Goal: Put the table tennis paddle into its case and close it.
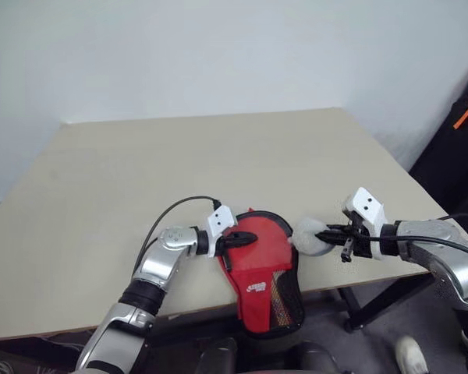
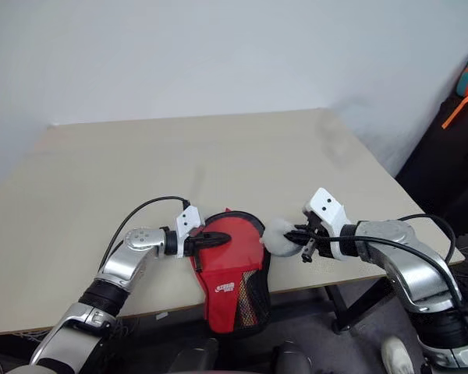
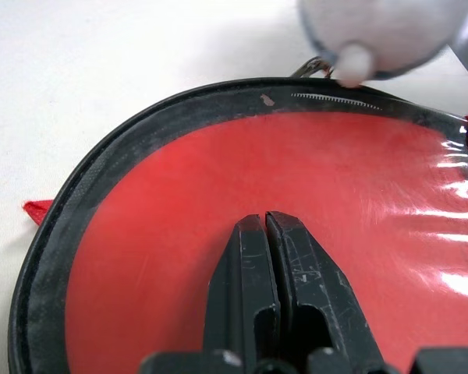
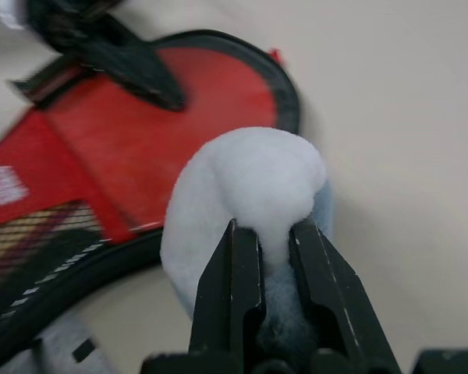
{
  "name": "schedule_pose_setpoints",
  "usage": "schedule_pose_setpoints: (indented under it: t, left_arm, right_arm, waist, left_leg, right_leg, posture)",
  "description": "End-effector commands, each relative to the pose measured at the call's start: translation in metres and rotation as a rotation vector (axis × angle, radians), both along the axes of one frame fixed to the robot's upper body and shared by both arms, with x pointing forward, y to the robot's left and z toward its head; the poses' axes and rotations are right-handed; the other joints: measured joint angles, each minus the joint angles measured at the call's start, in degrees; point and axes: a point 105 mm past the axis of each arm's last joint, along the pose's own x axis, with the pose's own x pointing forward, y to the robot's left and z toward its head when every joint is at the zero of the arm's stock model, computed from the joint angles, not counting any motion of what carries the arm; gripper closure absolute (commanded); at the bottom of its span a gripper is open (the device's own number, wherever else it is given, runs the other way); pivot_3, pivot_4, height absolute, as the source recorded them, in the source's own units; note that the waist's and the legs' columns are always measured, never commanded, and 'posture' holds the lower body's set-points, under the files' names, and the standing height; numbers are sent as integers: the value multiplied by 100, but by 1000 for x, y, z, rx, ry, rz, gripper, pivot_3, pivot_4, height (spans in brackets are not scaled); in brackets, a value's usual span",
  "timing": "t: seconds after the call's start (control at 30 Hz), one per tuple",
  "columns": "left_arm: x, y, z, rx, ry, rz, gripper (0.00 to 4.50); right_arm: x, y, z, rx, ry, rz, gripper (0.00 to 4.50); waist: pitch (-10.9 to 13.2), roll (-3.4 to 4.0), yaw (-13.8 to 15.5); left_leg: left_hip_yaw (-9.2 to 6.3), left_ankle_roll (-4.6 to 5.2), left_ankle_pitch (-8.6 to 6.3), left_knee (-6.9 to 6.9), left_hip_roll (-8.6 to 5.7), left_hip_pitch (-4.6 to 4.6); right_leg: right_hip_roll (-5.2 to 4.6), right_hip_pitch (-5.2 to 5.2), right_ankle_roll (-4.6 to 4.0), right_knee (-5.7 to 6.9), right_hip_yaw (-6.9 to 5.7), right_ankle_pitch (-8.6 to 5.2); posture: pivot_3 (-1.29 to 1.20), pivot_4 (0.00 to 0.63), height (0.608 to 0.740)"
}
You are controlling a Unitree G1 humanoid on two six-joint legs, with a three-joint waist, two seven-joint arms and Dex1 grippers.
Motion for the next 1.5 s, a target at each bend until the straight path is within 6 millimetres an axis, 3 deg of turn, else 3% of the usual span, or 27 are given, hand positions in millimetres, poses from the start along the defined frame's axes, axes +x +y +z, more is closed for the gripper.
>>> schedule_pose_setpoints:
  t: [0.03,0.4,0.67,0.8,1.03,1.3,1.5]
  left_arm:
    - [-9,9,-31,85,97,14,4500]
    - [-8,8,-30,86,95,6,4500]
    - [-11,5,-32,87,95,-5,4500]
    - [-12,4,-32,86,96,-10,4500]
    - [-12,3,-32,90,95,-26,4500]
    - [-10,-2,-29,83,83,-40,4500]
    - [-14,-14,-13,10,70,-115,4500]
  right_arm:
    - [-9,-3,12,2,-26,26,4495]
    - [-30,-10,9,-20,24,83,4495]
    - [-60,-11,6,-31,105,226,4495]
    - [-70,-16,4,-52,137,272,4495]
    - [-85,-22,-1,-83,186,334,4495]
    - [-71,-30,-6,-116,151,271,4495]
    - [-58,-32,-8,-122,118,230,4495]
  waist:
    - [0,0,5]
    - [4,6,12]
    - [8,14,32]
    - [6,21,46]
    - [8,21,76]
    - [10,18,75]
    - [11,18,74]
  left_leg:
    - [0,0,0,0,0,1]
    - [-6,6,-4,0,0,11]
    - [-13,15,-10,-6,1,28]
    - [-41,20,-13,-22,6,41]
    - [-43,35,-31,-21,-5,40]
    - [-43,37,-33,-20,-9,40]
    - [-43,39,-34,-22,-14,38]
  right_leg:
    - [0,2,0,-1,0,0]
    - [-1,16,2,-9,-2,-1]
    - [-5,44,5,-30,-6,-3]
    - [-1,91,9,-94,-34,0]
    - [-18,94,14,-101,-34,-3]
    - [-27,97,19,-101,-37,-5]
    - [-68,100,19,-101,-72,-5]
  posture:
    - [0,0,715]
    - [0,0,715]
    - [0,0,715]
    - [0,0,715]
    - [0,0,715]
    - [0,0,715]
    - [0,0,715]
